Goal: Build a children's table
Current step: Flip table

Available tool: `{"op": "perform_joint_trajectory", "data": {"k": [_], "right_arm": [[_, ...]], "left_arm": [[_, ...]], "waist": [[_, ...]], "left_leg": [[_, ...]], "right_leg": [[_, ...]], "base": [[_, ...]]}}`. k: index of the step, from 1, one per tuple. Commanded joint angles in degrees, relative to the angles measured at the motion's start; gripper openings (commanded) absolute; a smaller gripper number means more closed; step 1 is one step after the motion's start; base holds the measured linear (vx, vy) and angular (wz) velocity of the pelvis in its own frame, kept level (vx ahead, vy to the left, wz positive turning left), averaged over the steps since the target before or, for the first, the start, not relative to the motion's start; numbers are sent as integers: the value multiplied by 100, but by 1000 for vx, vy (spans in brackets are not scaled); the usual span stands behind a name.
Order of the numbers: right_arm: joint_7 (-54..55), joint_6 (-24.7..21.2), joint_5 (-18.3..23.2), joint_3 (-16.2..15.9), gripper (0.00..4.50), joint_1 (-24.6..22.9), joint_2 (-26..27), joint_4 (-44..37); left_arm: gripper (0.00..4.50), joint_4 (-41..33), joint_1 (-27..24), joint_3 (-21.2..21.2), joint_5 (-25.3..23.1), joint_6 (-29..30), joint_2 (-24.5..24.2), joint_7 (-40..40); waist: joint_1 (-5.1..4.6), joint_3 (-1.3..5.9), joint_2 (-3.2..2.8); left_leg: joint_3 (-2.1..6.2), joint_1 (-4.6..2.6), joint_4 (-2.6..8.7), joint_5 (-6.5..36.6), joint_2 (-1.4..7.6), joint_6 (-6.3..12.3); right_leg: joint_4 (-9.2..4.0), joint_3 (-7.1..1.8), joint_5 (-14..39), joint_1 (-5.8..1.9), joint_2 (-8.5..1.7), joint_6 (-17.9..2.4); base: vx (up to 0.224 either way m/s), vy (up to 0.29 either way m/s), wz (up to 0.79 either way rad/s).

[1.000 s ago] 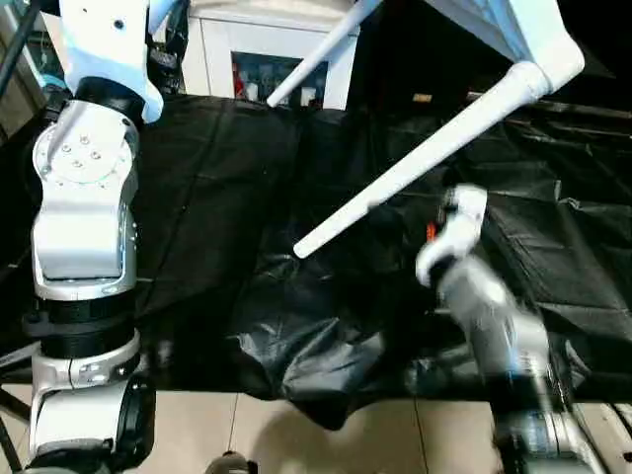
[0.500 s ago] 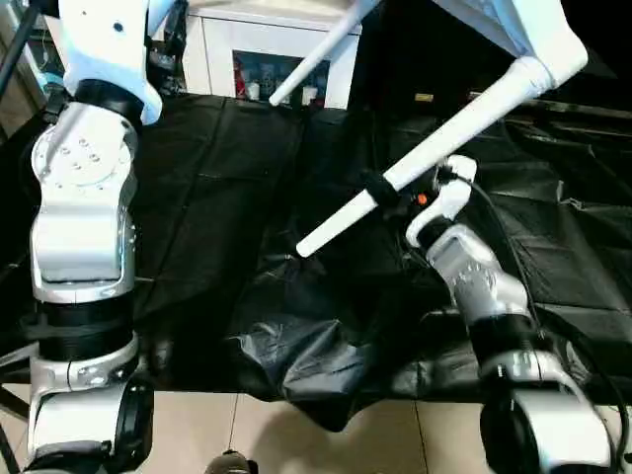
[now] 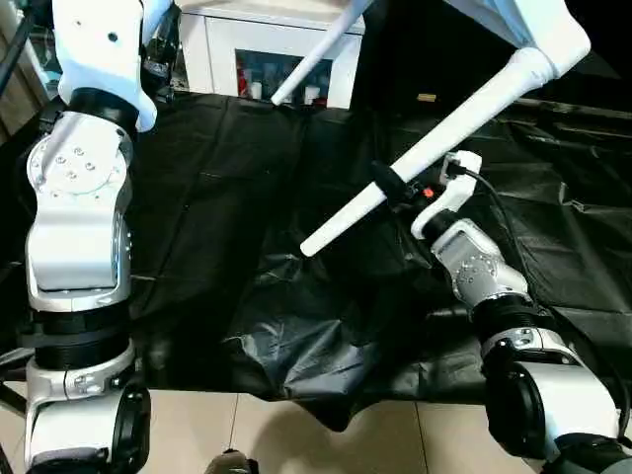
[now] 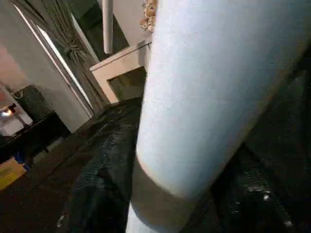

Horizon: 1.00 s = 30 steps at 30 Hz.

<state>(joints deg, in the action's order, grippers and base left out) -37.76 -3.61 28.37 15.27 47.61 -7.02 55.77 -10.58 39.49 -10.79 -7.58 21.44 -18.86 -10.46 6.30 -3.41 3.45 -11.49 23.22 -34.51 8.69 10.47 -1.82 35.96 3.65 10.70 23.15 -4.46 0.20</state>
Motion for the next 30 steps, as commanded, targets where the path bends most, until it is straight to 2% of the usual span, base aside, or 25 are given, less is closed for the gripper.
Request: {"op": "perform_joint_trajectory", "data": {"k": [1,7,11,14,17,19,20,21,24,25,26,27,30], "right_arm": [[-211,134,-15,-17,184,229,-66,-261],[-543,94,-50,-201,165,-84,-146,-1068],[-591,71,-131,-297,160,-287,-216,-1469],[-620,-125,-136,-437,158,-680,-301,-2192],[-555,-436,-76,-569,157,-1225,-313,-3061],[-433,-655,-67,-713,157,-1678,-298,-3754],[-431,-658,-67,-715,157,-1684,-298,-3763],[-332,-763,-77,-813,157,-1979,-289,-4174],[-146,-846,-166,-945,156,-2380,-286,-4670],[-59,-856,-240,-1009,156,-2540,-292,-4846],[24,-892,-349,-1113,156,-2742,-320,-5049],[79,-956,-399,-1161,156,-2846,-339,-5187],[239,-1046,-602,-1220,156,-3024,-390,-5433]], "left_arm": [[223,-64,-72,-42,195,9,114,140],[210,67,-479,-108,422,-349,305,94],[201,109,-653,-69,466,-448,376,53],[189,149,-845,-52,494,-575,423,35],[185,148,-1066,-33,513,-694,467,-13],[179,179,-1264,7,508,-788,488,-35],[176,180,-1267,8,508,-789,488,-35],[173,223,-1404,37,505,-848,497,-66],[167,276,-1587,80,481,-926,491,-99],[167,285,-1664,108,453,-954,476,-112],[167,256,-1774,136,421,-920,453,-132],[166,236,-1827,141,418,-903,443,-139],[163,99,-2068,111,394,-848,423,-139]], "waist": [[-16,434,-17],[2,443,-13],[18,435,-29],[55,430,-15],[99,448,1],[127,432,6],[149,417,8],[140,411,-6],[119,380,-18],[114,367,-64],[103,364,-50],[88,351,-60],[56,348,-60]], "left_leg": [[137,-198,388,1126,308,-9],[140,-200,387,1100,312,-1],[134,-234,395,1144,320,-58],[136,-253,399,1153,325,-91],[145,-231,396,879,328,-17],[136,-230,404,992,320,-13],[146,-232,422,1100,330,-43],[161,-240,445,1245,334,-110],[181,-263,493,1782,341,-308],[205,-259,512,1920,343,-385],[207,-268,519,2017,345,-416],[213,-286,531,2212,341,-469],[243,-284,548,2443,337,-542]], "right_leg": [[-364,-249,759,-209,-409,-1249],[-367,-250,723,-209,-402,-1174],[-374,-242,693,-175,-382,-1176],[-384,-248,590,-177,-374,-1094],[-338,-249,232,-206,-369,-1020],[-373,-255,418,-195,-377,-1007],[-400,-261,594,-193,-383,-927],[-421,-256,785,-185,-380,-869],[-496,-263,1399,-144,-393,-708],[-513,-267,1556,-136,-401,-637],[-528,-265,1607,-128,-391,-604],[-550,-267,1729,-114,-385,-548],[-575,-269,1915,-118,-393,-499]], "base": [[0,0,0],[0,0,0],[0,0,0],[0,0,0],[0,0,0],[0,0,0],[0,0,0],[0,0,0],[0,0,0],[0,0,0],[0,0,0],[0,0,0],[0,0,0]]}}
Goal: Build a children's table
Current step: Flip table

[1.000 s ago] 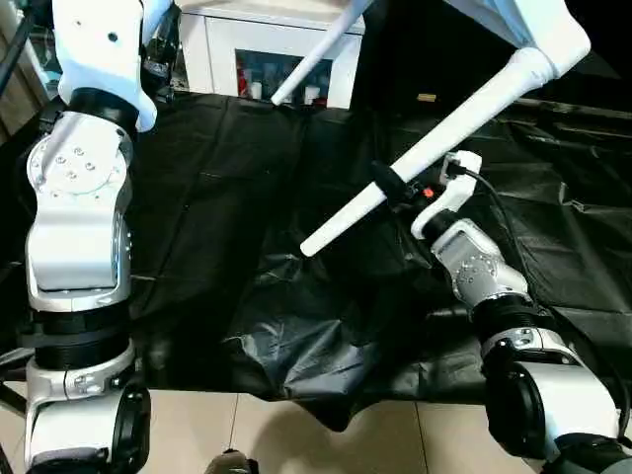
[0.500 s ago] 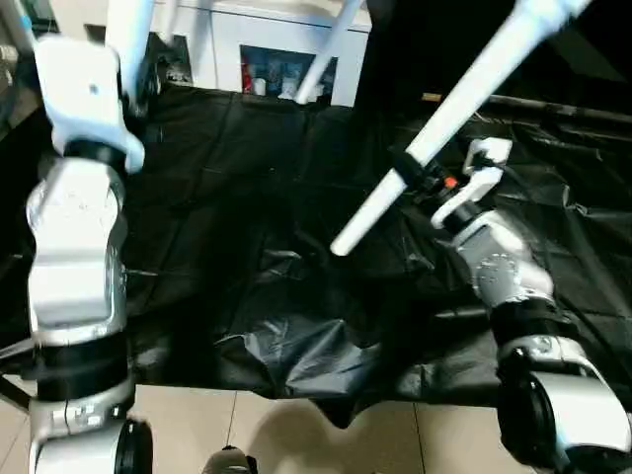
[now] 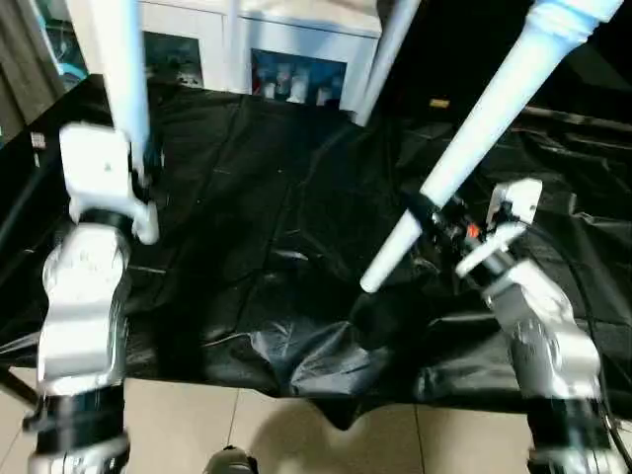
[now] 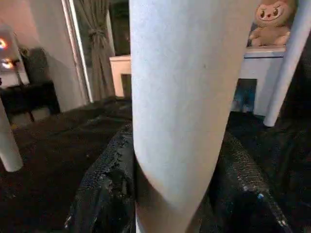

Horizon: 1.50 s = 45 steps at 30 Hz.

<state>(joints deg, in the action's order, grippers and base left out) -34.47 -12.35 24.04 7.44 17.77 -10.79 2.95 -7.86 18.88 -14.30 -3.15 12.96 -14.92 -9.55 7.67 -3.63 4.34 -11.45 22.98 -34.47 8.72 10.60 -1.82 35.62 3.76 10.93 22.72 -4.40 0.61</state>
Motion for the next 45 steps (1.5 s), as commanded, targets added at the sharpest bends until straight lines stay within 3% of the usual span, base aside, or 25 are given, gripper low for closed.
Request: {"op": "perform_joint_trajectory", "data": {"k": [1,4,6,8,9,10,12,15,18,21,23,24,28,29,34,36,42,45], "right_arm": [[-42,-219,-267,-471,156,-101,-57,-261],[43,-298,-474,-585,156,-228,-187,-497],[186,-313,-656,-668,156,-303,-297,-558],[205,-303,-697,-686,156,-321,-316,-536],[269,-297,-814,-716,155,-384,-326,-488],[269,-297,-814,-716,155,-384,-326,-488],[258,-324,-748,-689,155,-447,-289,-424],[228,-428,-645,-684,155,-563,-293,-392],[278,-461,-561,-623,225,-582,-277,-357],[342,-399,-568,-537,237,-555,-289,-221],[368,-337,-540,-444,262,-551,-293,-169],[370,-327,-519,-411,262,-554,-292,-173],[256,-319,-152,-191,293,-650,-244,-446],[228,-318,-63,-163,312,-767,-255,-659],[294,-155,16,-71,316,-1218,-262,-1350],[319,-58,73,-31,316,-1599,-238,-1747],[459,-87,140,144,316,-2405,-188,-2169],[509,-187,224,185,316,-2492,-158,-2250]], "left_arm": [[163,-232,-154,424,-52,28,34,-216],[163,-357,-520,366,-83,45,28,-172],[163,-516,-914,327,-68,76,84,-118],[163,-563,-1023,326,-70,79,101,-109],[163,-635,-1231,340,-68,59,117,-104],[163,-635,-1231,340,-68,59,117,-104],[163,-697,-1376,362,-53,76,120,-123],[163,-778,-1555,398,14,118,69,-197],[233,-849,-1622,419,239,233,61,-364],[244,-891,-1648,410,377,356,55,-458],[269,-930,-1666,372,454,458,37,-498],[269,-949,-1675,356,478,490,28,-511],[288,-1124,-1834,175,702,612,15,-541],[314,-1278,-1973,76,899,639,61,-558],[341,-1848,-2408,-87,1333,616,263,-643],[341,-2047,-2661,-114,1586,825,384,-679],[341,-2417,-3381,139,1654,966,395,-777],[341,-2528,-3495,109,1668,1019,433,-713]], "waist": [[-92,368,-190],[-138,363,-167],[-195,361,-127],[-212,348,-148],[-234,302,-118],[-234,302,-118],[-305,282,-34],[-343,308,-73],[-359,322,-72],[-379,314,-69],[-370,335,-108],[-373,321,-84],[-374,302,-113],[-379,302,-127],[-350,287,-120],[-340,279,-106],[-297,281,-71],[-317,267,-69]], "left_leg": [[245,-264,546,2483,323,-554],[245,-280,542,2623,322,-575],[255,-246,559,2564,334,-546],[259,-275,568,2709,336,-567],[269,-348,550,3205,313,-609],[269,-348,550,3205,313,-609],[313,-390,550,3588,304,-637],[360,-361,583,3570,312,-656],[368,-367,598,3657,304,-688],[372,-354,601,3709,288,-689],[383,-341,599,3647,286,-680],[370,-357,594,3667,284,-658],[377,-344,601,3732,285,-622],[387,-331,605,3680,285,-610],[350,-304,614,3405,304,-526],[331,-297,619,3278,302,-483],[320,-247,631,2914,309,-379],[329,-258,628,3051,297,-400]], "right_leg": [[-537,-281,1891,-68,-399,-544],[-556,-281,1917,-49,-385,-542],[-548,-279,1840,-75,-385,-547],[-570,-276,1913,-45,-367,-530],[-660,-267,2524,21,-383,-436],[-660,-267,2524,21,-383,-436],[-746,-238,3176,15,-396,-267],[-719,-256,2931,-4,-388,-258],[-701,-251,2706,1,-367,-298],[-712,-260,2790,3,-373,-302],[-709,-262,2678,-14,-382,-344],[-722,-261,2639,10,-372,-369],[-742,-260,2725,-6,-382,-375],[-730,-257,2732,-21,-386,-376],[-722,-293,2541,-29,-389,-427],[-716,-305,2423,-38,-374,-396],[-711,-322,2366,-85,-372,-263],[-739,-311,2631,-68,-369,-200]], "base": [[0,0,0],[0,0,0],[0,0,0],[0,0,0],[0,0,0],[0,0,0],[0,0,0],[0,0,0],[0,0,0],[0,0,0],[0,0,0],[0,0,0],[0,0,0],[0,0,0],[0,0,0],[0,0,0],[9,-3,0],[0,0,0]]}}
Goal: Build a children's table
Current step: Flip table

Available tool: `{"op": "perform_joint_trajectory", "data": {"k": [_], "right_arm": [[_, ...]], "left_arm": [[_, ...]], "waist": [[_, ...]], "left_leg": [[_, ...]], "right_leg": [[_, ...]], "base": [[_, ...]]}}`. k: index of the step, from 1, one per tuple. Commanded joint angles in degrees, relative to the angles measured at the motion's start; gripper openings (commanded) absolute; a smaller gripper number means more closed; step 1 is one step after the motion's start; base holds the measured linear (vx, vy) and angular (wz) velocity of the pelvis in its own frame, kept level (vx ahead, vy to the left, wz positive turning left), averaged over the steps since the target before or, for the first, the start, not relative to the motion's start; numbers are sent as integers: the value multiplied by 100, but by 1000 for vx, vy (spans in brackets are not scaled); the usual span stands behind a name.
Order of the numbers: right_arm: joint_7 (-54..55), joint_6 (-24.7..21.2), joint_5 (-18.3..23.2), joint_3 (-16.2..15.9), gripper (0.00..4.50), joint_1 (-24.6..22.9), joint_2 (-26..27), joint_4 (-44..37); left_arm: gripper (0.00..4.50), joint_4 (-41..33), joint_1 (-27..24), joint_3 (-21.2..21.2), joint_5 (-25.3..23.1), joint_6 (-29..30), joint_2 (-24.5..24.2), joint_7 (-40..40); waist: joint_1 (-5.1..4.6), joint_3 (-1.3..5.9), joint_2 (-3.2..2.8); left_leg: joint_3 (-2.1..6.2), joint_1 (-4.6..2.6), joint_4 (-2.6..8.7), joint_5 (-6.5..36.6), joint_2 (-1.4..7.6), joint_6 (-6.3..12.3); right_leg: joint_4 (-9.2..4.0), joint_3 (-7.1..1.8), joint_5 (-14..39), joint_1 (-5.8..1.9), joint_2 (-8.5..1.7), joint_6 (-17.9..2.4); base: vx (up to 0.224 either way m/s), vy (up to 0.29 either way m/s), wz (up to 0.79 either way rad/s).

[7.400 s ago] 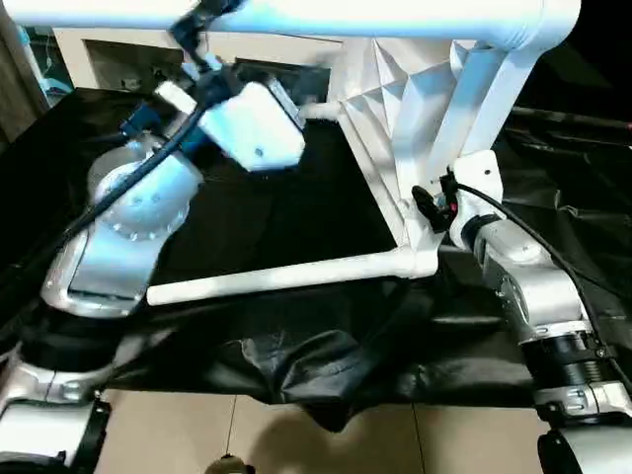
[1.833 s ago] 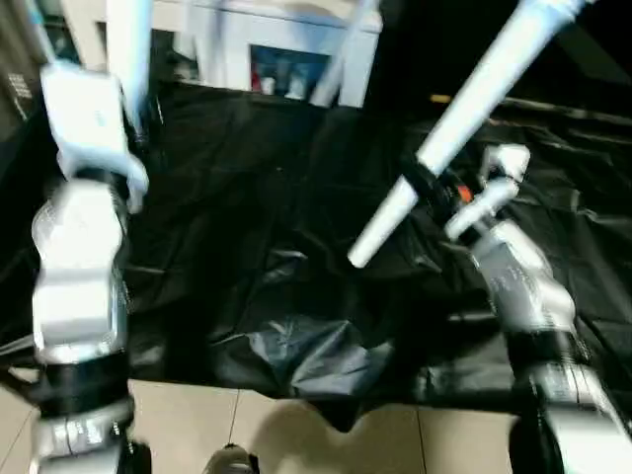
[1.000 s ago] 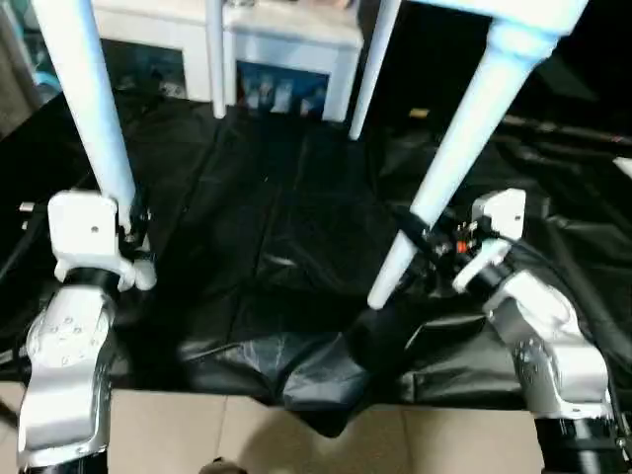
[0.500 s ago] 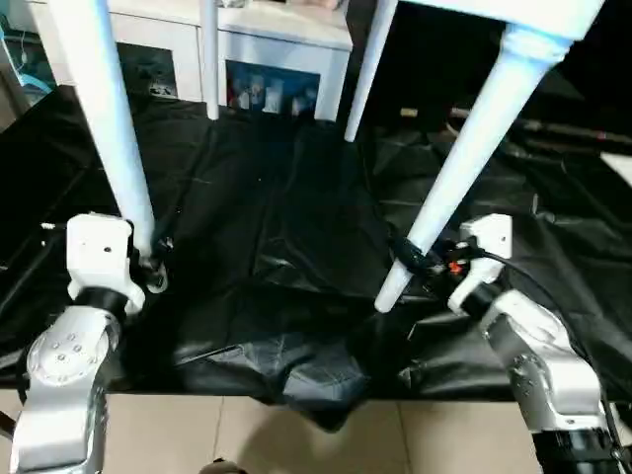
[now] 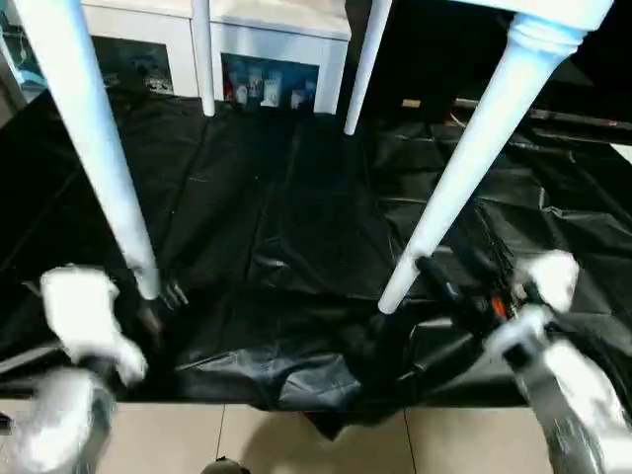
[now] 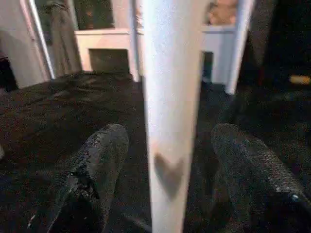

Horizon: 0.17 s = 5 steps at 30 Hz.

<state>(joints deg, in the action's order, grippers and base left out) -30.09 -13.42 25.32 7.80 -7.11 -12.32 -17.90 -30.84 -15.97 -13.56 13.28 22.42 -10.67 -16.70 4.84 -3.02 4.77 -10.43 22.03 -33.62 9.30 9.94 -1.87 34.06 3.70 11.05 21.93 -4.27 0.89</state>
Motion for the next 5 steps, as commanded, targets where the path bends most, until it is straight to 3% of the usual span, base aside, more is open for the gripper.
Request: {"op": "perform_joint_trajectory", "data": {"k": [1,5], "right_arm": [[96,-137,105,149,316,-23,-11,-183],[233,-306,149,126,316,-81,-39,-231]], "left_arm": [[341,-324,-57,26,66,80,32,21],[341,-541,-109,175,-96,164,-39,136]], "waist": [[-46,201,-106],[-84,165,-94]], "left_leg": [[232,-157,544,3017,357,-400],[260,-192,531,3285,347,-469]], "right_leg": [[-589,-300,2677,7,-384,-213],[-642,-284,3095,49,-383,-120]], "base": [[0,0,0],[0,0,0]]}}
